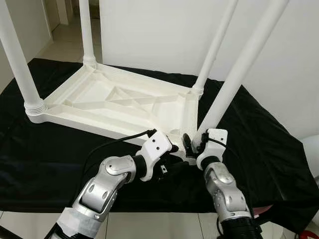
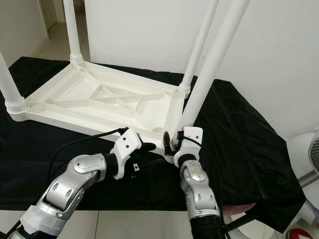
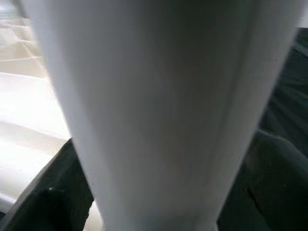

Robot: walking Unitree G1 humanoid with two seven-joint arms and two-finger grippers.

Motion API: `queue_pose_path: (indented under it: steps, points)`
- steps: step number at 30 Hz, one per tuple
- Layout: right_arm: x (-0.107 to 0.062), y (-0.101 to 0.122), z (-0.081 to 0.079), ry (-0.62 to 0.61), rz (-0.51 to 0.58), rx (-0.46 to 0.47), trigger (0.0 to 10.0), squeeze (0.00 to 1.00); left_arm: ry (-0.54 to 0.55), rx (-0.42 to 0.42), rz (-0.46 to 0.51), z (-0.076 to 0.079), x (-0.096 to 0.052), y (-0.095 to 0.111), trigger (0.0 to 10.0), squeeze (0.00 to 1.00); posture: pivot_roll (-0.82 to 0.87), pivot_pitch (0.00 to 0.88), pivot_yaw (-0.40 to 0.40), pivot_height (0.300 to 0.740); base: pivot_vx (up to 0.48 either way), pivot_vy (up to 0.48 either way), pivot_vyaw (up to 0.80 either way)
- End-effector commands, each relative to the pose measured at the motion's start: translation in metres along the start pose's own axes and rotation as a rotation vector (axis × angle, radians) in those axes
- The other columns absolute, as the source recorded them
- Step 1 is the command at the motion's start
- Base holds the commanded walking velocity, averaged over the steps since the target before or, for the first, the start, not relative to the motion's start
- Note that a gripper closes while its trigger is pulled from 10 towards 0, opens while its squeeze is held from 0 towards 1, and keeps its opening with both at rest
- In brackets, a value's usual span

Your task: Building children table

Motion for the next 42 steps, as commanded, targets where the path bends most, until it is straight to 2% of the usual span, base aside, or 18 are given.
queue_pose_path:
  steps: [1,2,3,10,12,13,14,18,22,23,24,25,28,29,40,41,42]
  points:
    - [-0.002,-0.005,0.009,0.052,0.006,0.014,10.0,1.0,0.075,-0.003,0.007,-0.007,0.002,0.0,10.0,0.0,0.02,0.0,-0.156,0.74,0.0,0.0,0.0]
    - [-0.002,-0.005,0.009,0.052,0.006,0.014,10.0,1.0,0.075,-0.003,0.007,-0.007,0.002,0.0,10.0,0.0,0.02,0.0,-0.156,0.74,0.0,0.0,0.0]
    - [-0.001,-0.003,0.011,0.119,0.025,-0.007,10.0,0.0,0.076,-0.001,0.005,-0.007,0.002,0.0,10.0,0.0,0.02,0.0,-0.157,0.74,0.0,0.0,0.0]
    - [0.001,0.003,0.009,0.399,0.078,-0.114,10.0,0.0,0.077,0.006,0.002,-0.008,0.002,0.0,10.0,0.0,0.02,0.0,-0.154,0.74,0.0,0.0,0.0]
    - [0.002,0.003,0.008,0.413,0.08,-0.124,10.0,0.0,0.077,0.007,0.001,-0.008,0.002,0.0,10.0,0.0,0.02,0.0,-0.154,0.74,0.0,0.0,0.0]
    - [0.005,0.004,0.001,0.506,0.086,-0.148,10.0,0.0,0.076,0.005,0.002,-0.008,0.002,0.0,10.0,0.0,0.03,0.0,-0.15,0.74,0.0,0.0,0.0]
    - [0.007,0.005,-0.003,0.549,0.084,-0.158,10.0,0.0,0.076,0.005,0.003,-0.008,0.002,0.001,10.0,0.0,0.03,0.0,-0.15,0.74,0.0,0.0,0.0]
    - [0.007,0.005,-0.006,0.597,0.086,-0.166,10.0,0.0,0.075,0.005,0.004,-0.008,0.002,0.001,10.0,0.0,0.03,0.0,-0.15,0.74,0.0,0.0,0.0]
    - [0.01,0.002,-0.016,0.69,0.07,-0.192,10.0,0.0,0.072,0.008,0.005,-0.008,0.003,0.002,10.0,0.0,0.03,0.0,-0.149,0.74,0.0,0.0,0.0]
    - [0.012,-0.001,-0.019,0.719,0.058,-0.209,5.6,0.0,0.072,0.011,0.006,-0.009,0.004,0.003,10.0,0.0,0.03,0.0,-0.152,0.74,0.0,0.0,0.0]
    - [0.012,-0.001,-0.019,0.719,0.058,-0.209,5.6,0.0,0.072,0.011,0.006,-0.009,0.004,0.003,10.0,0.0,0.03,0.0,-0.152,0.74,0.0,0.0,0.0]
    - [0.013,-0.005,-0.021,0.75,0.04,-0.227,2.4,0.0,0.07,0.014,0.009,-0.009,0.006,0.004,10.0,0.0,0.04,0.0,-0.154,0.74,0.0,0.0,0.0]
    - [0.013,-0.007,-0.02,0.764,0.031,-0.22,2.4,0.0,0.067,0.015,0.014,-0.008,0.007,0.006,10.0,0.0,0.04,0.0,-0.155,0.74,0.0,0.0,0.0]
    - [0.013,-0.008,-0.019,0.767,0.031,-0.224,0.0,0.0,0.067,0.015,0.014,-0.008,0.007,0.006,10.0,0.0,0.03,0.0,-0.155,0.74,0.0,0.0,0.0]
    - [0.007,-0.017,-0.013,0.775,0.021,-0.22,0.0,0.0,0.059,0.01,0.016,-0.006,0.01,0.005,10.0,0.0,0.02,0.0,-0.156,0.74,0.0,0.0,0.0]
    - [0.008,-0.018,-0.011,0.75,0.018,-0.212,7.2,0.0,0.056,0.01,0.016,-0.005,0.01,0.005,10.0,0.0,0.02,0.0,-0.157,0.74,0.0,0.0,0.0]
    - [0.008,-0.019,-0.009,0.732,0.015,-0.206,7.2,0.0,0.055,0.009,0.016,-0.004,0.011,0.005,10.0,0.0,0.02,0.0,-0.157,0.74,0.0,0.0,0.0]
Point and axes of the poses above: a point about 5 cm out from each wrist's last joint towards the gripper, its own x axis pointing out of the wrist towards the gripper, its own y axis along the axis of the wrist's last joint, z = x × y, the point moved 6 cm from there along x, pointing out of the wrist towards the gripper, and after that the axes turned 14 degrees about -x, right-handed, at the moved point
